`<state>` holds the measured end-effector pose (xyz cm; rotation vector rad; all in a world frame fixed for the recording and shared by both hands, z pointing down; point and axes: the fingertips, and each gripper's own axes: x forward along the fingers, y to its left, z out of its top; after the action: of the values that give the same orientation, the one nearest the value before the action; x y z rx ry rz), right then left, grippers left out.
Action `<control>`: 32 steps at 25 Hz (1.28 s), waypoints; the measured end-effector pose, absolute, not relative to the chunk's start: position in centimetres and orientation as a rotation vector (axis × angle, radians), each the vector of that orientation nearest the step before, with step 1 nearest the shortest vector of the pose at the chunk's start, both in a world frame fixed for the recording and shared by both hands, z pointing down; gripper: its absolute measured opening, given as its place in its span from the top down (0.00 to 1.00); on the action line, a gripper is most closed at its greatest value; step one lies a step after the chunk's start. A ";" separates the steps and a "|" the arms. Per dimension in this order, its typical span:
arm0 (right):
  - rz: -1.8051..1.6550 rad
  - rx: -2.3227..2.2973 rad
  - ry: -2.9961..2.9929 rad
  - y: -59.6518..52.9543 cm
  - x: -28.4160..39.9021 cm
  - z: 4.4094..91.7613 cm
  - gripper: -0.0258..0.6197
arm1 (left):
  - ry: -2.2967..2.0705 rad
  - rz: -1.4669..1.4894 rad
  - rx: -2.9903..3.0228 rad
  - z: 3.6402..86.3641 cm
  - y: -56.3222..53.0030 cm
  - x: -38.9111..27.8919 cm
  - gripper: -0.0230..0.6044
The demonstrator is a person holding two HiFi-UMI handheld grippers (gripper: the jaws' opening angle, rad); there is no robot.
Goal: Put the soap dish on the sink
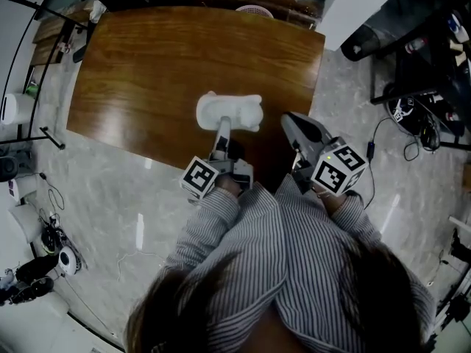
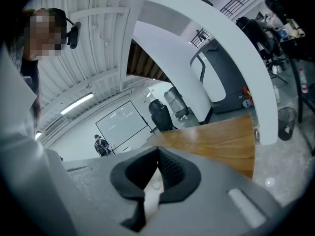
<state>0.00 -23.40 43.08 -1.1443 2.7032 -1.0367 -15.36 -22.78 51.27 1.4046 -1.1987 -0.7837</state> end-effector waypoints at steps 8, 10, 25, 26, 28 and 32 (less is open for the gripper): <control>-1.154 -1.147 2.699 -24.8 0.8 45.8 0.96 | -1.248 -0.725 1.319 54.7 -24.2 -15.5 0.76; -1.184 -1.148 2.697 -25.1 0.8 46.6 0.96 | -1.263 -0.712 1.317 55.3 -24.9 -15.7 0.76; -1.312 -1.130 2.743 -26.0 -0.3 50.8 0.96 | -1.301 -0.625 1.182 60.2 -25.7 -16.2 0.76; -1.317 -1.138 2.739 -26.0 -0.1 51.0 0.96 | -1.304 -0.618 1.181 60.2 -25.7 -16.2 0.76; -1.327 -1.149 2.734 -26.0 0.2 51.2 0.96 | -1.315 -0.592 1.177 60.3 -25.8 -16.3 0.76; -1.332 -1.160 2.730 -26.1 0.3 51.3 0.96 | -1.340 -0.533 1.164 60.4 -26.0 -16.4 0.76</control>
<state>0.27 -26.08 51.33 -1.1605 2.7300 -1.3316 -16.36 -25.99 60.39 1.1642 -1.3404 -0.5327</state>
